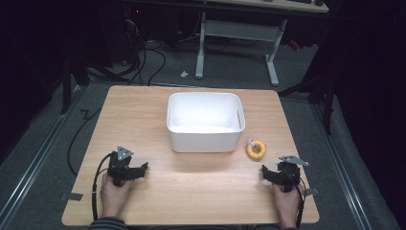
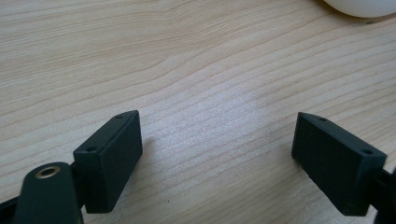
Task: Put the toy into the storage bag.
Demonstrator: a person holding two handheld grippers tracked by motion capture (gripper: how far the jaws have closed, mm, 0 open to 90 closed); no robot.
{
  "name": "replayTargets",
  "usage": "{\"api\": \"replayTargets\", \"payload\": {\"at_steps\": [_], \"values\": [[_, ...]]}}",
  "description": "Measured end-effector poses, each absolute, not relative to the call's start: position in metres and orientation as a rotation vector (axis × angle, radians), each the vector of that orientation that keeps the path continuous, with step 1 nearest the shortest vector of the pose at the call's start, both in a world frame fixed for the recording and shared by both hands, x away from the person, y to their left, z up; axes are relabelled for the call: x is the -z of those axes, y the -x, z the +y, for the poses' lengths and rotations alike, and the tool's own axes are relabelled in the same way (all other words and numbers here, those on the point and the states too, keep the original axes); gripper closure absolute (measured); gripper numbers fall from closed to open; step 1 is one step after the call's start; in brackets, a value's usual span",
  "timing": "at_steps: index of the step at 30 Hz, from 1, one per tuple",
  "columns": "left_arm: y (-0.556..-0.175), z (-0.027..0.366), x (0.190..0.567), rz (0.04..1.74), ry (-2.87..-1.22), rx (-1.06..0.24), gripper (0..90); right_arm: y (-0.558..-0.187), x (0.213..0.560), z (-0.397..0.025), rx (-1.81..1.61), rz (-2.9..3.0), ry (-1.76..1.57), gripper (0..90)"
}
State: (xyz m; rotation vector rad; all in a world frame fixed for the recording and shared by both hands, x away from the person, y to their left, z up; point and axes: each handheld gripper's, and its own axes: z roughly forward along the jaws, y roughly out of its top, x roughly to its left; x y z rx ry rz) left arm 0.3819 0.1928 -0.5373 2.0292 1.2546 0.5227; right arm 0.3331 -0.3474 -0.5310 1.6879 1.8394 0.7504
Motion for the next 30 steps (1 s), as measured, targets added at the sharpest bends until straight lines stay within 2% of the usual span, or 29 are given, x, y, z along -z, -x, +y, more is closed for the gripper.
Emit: {"api": "replayTargets", "payload": {"at_steps": [30], "values": [[-0.3862, 0.1916, 0.5373, 1.243, -2.035, -0.521, 15.8, -0.3321, 0.5309, -0.3479, -0.764, 1.883, -1.654, 15.0]]}}
